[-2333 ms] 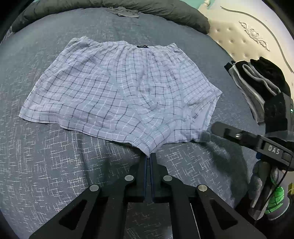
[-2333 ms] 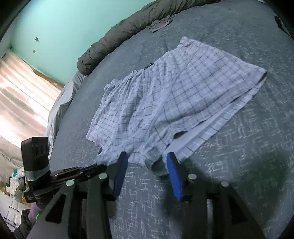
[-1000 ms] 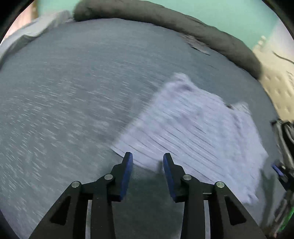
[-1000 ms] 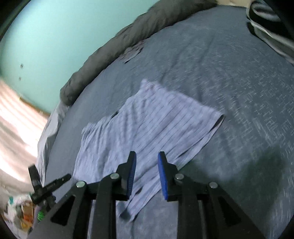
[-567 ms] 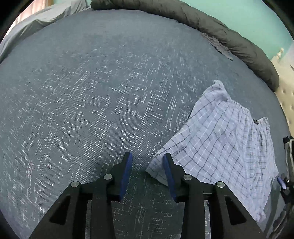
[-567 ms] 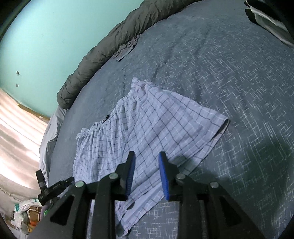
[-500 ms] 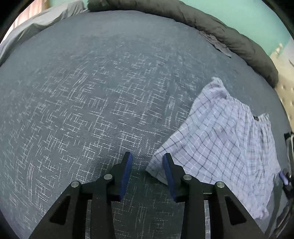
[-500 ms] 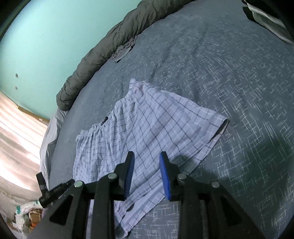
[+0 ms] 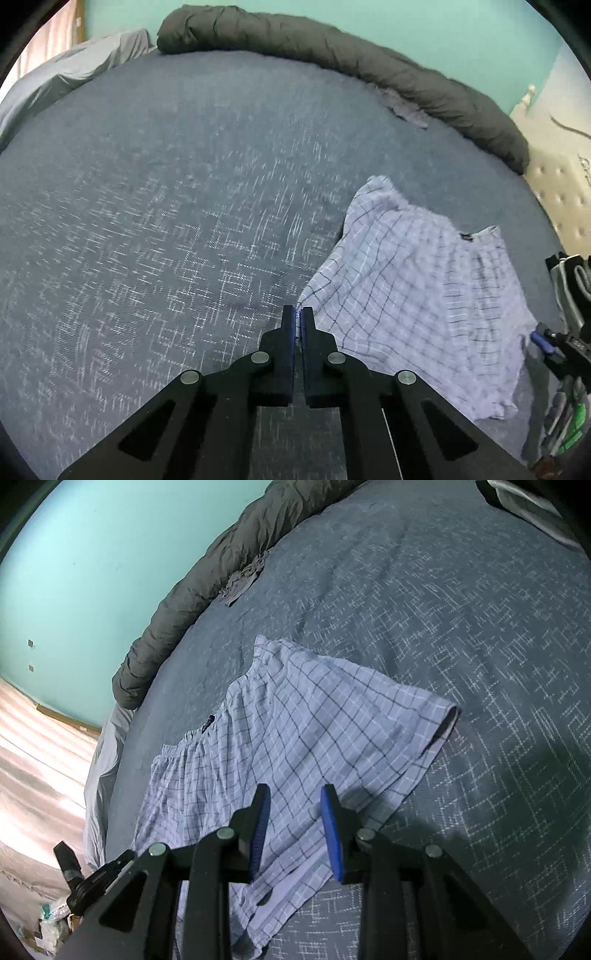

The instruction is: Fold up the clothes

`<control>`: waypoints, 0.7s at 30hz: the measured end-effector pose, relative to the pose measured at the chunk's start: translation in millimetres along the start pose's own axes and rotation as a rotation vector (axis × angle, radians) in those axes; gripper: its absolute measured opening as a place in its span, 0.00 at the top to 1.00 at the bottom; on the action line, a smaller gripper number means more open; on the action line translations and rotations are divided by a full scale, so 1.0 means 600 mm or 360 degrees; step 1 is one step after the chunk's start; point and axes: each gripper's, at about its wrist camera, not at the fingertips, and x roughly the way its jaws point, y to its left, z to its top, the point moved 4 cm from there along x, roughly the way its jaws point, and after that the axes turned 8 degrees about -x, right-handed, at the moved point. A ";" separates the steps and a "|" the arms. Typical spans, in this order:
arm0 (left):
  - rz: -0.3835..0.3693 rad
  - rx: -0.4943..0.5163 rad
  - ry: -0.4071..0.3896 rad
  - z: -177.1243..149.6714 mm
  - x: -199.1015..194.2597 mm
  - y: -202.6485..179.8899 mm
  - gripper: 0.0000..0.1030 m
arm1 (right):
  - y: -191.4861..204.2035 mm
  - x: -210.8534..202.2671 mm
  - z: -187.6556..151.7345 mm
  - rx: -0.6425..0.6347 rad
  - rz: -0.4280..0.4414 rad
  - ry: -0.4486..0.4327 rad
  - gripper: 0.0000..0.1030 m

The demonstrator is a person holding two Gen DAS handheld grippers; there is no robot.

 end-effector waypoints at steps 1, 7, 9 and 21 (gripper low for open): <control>-0.0011 -0.0011 0.0002 -0.001 -0.003 0.004 0.97 | 0.000 0.000 0.000 0.0000 -0.0002 0.0000 0.73; -0.0088 -0.0108 0.0037 0.009 0.013 -0.001 0.97 | -0.004 -0.010 0.005 0.0019 -0.0007 -0.0043 0.73; -0.0107 -0.0081 0.0008 0.014 0.006 -0.023 0.97 | -0.009 -0.017 0.009 0.0029 -0.0013 -0.0066 0.73; -0.0284 0.0207 -0.0033 0.050 -0.023 -0.289 0.97 | -0.055 -0.074 0.023 0.0108 -0.0045 -0.0174 0.65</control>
